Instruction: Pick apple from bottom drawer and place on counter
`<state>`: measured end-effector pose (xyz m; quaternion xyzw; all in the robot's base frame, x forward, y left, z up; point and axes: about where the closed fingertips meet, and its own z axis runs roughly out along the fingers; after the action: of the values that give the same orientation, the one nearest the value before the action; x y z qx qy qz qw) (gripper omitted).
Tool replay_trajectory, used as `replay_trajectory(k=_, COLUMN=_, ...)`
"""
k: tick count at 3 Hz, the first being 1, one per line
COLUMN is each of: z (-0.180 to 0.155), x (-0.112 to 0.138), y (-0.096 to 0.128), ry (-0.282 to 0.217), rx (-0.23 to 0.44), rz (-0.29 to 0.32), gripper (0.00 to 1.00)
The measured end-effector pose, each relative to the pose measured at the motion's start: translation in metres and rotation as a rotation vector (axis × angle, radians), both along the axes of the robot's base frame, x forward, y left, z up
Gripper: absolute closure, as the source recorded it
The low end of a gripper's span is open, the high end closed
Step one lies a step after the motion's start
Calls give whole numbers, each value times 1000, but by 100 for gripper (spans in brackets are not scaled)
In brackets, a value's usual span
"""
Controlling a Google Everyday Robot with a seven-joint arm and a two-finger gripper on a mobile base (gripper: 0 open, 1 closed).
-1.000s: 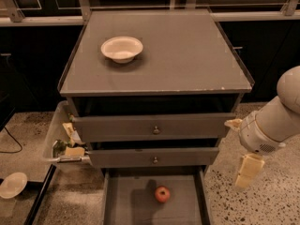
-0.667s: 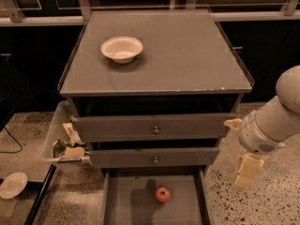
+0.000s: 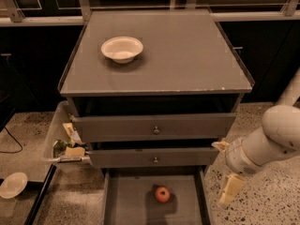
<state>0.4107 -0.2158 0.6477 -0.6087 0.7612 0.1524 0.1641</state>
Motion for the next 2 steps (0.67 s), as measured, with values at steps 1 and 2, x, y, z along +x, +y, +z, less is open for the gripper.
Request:
replay_trajectory(k=1, z=-53, x=9, y=15, ry=-25, rx=72, rz=22, gripper=0)
replay_trajectory(k=2, z=-99, x=18, y=23, ry=-44, rx=146, rz=22, gripper=0)
